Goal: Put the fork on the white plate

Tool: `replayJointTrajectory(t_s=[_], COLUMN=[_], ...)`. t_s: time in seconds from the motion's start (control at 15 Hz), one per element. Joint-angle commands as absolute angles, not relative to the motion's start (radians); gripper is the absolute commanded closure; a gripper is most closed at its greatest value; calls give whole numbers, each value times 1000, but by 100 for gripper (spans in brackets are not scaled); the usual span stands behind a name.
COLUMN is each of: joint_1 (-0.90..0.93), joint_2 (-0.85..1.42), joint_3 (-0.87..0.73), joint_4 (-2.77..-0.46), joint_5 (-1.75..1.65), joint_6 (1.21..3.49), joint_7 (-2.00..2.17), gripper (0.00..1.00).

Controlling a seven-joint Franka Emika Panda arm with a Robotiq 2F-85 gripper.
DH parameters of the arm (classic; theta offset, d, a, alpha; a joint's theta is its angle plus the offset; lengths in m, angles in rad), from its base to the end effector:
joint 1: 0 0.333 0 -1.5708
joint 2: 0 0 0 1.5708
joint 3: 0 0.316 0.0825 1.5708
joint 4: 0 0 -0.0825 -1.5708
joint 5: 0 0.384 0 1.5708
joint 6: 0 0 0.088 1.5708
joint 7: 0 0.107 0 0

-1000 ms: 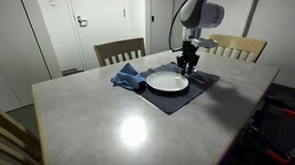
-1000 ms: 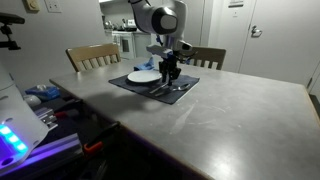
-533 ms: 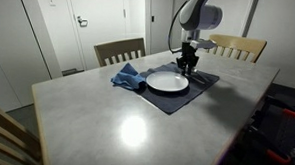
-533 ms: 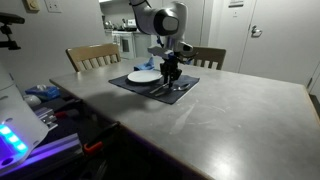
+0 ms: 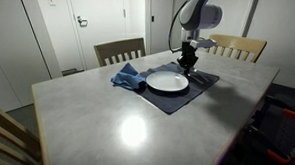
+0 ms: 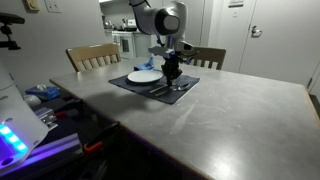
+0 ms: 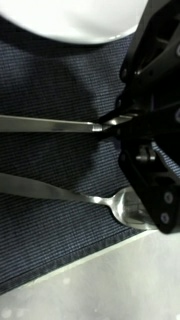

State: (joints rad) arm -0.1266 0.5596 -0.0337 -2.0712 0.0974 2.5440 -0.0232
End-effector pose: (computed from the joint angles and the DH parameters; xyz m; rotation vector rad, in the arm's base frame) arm 0.5681 -0.0934 0.1483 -3.0801 0.3334 0.1277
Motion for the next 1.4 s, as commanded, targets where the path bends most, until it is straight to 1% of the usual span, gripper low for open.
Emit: replayJointTrajectory(t_s=[0.0, 0.4, 0.67, 0.93, 1.33], joint_1=[-110, -109, -93, -95, -69], joint_2=[572, 516, 467, 409, 362], joint_3=[-49, -56, -71, -47, -14], joint_4=[-2043, -2068, -2080, -2100, -2131], joint_5=[73, 47, -25, -43, -33], joint_6=[2509, 2500, 2418, 2331, 2324], joint_7=[-8, -22, -24, -71, -131], gripper=[98, 98, 98, 98, 98])
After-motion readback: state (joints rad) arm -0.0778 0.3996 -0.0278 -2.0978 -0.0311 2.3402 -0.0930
